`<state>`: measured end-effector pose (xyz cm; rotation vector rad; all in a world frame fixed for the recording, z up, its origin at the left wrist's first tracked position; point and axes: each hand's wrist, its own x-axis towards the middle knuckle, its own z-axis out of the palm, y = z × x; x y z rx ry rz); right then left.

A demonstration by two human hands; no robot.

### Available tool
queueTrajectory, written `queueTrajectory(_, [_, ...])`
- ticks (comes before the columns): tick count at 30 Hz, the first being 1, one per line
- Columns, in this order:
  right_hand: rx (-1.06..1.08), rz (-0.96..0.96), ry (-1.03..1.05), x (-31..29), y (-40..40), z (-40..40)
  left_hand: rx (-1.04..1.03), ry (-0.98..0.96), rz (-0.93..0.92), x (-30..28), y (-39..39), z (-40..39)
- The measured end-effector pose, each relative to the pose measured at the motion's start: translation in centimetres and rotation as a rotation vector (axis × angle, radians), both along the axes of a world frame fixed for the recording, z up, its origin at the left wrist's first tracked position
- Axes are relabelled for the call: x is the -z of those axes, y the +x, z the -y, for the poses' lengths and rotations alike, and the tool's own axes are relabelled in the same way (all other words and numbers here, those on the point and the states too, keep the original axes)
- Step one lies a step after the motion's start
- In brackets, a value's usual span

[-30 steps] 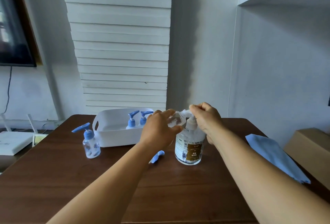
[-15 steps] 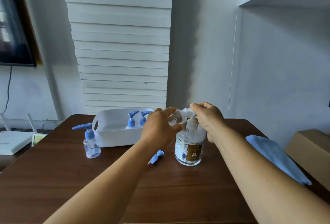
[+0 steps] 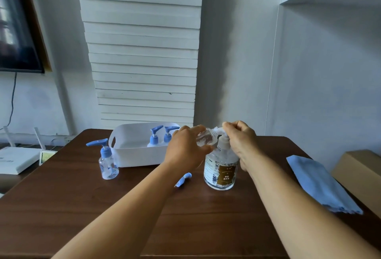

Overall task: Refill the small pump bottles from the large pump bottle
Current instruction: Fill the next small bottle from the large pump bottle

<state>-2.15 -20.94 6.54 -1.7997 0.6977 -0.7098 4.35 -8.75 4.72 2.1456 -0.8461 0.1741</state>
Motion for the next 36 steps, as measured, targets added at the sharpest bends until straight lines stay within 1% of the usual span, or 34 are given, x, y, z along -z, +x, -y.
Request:
queueTrajectory(3, [-0.017, -0.038, -0.016, -0.8, -0.1, 0.2, 0.008, -0.014, -0.018, -0.1, -0.1, -0.1])
queueTrajectory(6, [-0.038, -0.038, 0.007, -1.9, -0.3, 0.5, -0.001, -0.033, -0.005, -0.7, -0.3, 0.0])
queueTrajectory(9, [0.000, 0.027, 0.021, -0.6, 0.0, 0.3, 0.001, -0.031, -0.014, -0.5, -0.3, 0.0])
queueTrajectory(11, [0.038, 0.066, -0.014, 0.6, 0.1, 0.0, 0.005, -0.017, -0.024, -0.1, -0.5, -0.1])
queueTrajectory(13, [0.036, 0.056, -0.038, 0.7, 0.0, -0.2, 0.008, -0.019, -0.033, -0.1, -0.6, -0.3])
queueTrajectory(18, [-0.032, 0.002, -0.001, -1.6, -0.3, 0.5, 0.004, -0.013, 0.007, -1.2, -0.6, -0.2])
queueTrajectory(22, [0.022, 0.099, 0.077, 0.0, 0.4, 0.2, 0.001, -0.004, 0.002, -0.7, -0.5, -0.1])
queueTrajectory(24, [0.028, 0.102, 0.100, 0.7, 0.5, -0.1, 0.006, -0.003, -0.012, -0.2, -0.5, -0.2])
queueTrajectory(27, [0.018, 0.057, 0.071, -0.3, 0.2, 0.1, 0.015, -0.015, -0.017, -0.4, -0.5, -0.3])
queueTrajectory(30, [-0.002, 0.040, 0.031, -1.4, 0.0, 0.6, -0.002, -0.010, 0.021, -1.1, -0.5, -0.1])
queueTrajectory(34, [0.051, 0.102, 0.033, 0.3, 0.4, 0.3, -0.006, -0.007, 0.005, -0.6, -0.5, -0.1])
queueTrajectory(36, [0.059, 0.104, 0.023, 1.0, 0.5, -0.1, 0.001, -0.003, -0.021, -0.1, -0.6, -0.2])
